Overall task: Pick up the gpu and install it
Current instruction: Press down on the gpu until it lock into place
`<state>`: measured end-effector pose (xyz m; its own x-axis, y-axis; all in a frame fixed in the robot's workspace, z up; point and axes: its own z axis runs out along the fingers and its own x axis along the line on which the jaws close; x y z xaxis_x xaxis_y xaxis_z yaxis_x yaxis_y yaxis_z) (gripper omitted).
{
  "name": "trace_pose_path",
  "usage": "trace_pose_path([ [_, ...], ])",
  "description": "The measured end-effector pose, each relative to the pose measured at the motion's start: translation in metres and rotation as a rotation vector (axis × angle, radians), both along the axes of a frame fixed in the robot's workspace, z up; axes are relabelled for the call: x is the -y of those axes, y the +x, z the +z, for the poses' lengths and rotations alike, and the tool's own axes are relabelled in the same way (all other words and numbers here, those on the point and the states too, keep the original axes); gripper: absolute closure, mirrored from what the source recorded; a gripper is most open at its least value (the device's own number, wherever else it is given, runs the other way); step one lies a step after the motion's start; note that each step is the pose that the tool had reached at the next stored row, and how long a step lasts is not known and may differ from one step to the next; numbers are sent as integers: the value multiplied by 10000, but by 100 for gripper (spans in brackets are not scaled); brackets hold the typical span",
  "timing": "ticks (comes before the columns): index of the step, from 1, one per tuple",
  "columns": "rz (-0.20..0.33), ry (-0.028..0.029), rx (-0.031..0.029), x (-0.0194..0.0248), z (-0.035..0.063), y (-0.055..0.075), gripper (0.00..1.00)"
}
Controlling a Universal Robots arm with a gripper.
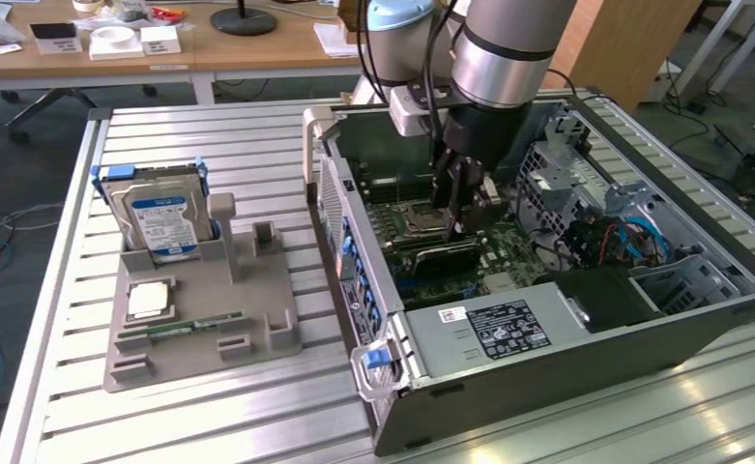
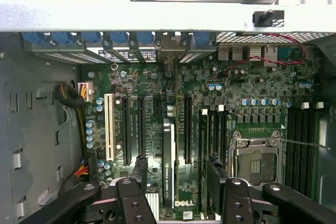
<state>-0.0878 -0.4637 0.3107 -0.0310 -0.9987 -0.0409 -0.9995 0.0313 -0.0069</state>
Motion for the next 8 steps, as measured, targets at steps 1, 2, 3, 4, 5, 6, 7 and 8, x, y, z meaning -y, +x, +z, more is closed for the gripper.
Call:
trace_pose_path([
  [1,0,0,0,0,0,0,42],
  [2,0,0,0,0,0,0,42],
  [3,0,1,0,0,0,0,42],
  [4,0,1,0,0,0,0,44],
  [5,0,1,0,0,0,0,50],
  [6,0,1,0,0,0,0,50],
  [7,0,0,0,0,0,0,56],
  [8,0,0,0,0,0,0,62],
])
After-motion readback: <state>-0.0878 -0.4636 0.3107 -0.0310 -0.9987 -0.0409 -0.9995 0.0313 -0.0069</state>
